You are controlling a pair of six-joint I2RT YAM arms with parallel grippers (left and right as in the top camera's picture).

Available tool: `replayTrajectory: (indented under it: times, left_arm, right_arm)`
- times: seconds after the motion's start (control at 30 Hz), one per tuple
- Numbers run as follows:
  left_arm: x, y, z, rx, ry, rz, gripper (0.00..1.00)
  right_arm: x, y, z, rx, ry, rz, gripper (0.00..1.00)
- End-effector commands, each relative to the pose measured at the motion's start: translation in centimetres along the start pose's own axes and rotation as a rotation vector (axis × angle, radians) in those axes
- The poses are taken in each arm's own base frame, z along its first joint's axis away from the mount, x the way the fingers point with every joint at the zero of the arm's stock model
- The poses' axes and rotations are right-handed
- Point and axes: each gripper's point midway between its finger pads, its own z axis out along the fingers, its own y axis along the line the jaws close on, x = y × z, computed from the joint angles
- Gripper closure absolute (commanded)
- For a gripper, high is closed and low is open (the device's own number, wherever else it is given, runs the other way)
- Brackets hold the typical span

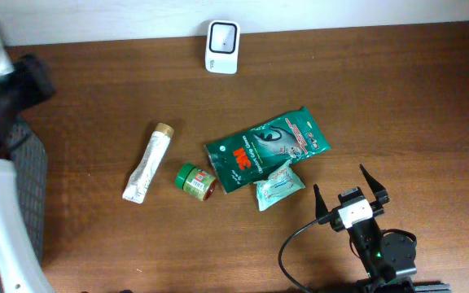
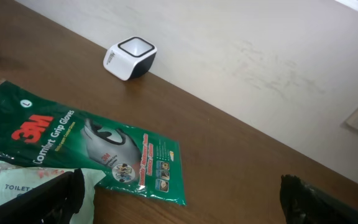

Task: Scan the item barcode
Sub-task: 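Place the Zappy pack on the table below the glove pack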

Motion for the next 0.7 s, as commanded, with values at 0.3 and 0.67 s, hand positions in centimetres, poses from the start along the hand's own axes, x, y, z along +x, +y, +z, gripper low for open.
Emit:
replayTrajectory:
  times: [0.3, 0.67]
  left_arm:
    - [7.4, 23.7, 7.7, -0.422, 0.177, -0.47, 0.31]
    - [13.8, 28.8, 16.8, -0.528, 0.321, -0.426, 0.32]
  right_arm:
    - [0.1, 0.4, 0.0, -0.017, -0.002, -0.006, 0.02]
    - [0.1, 0.4, 0.0, -0.017, -0.002, -0.006, 0.02]
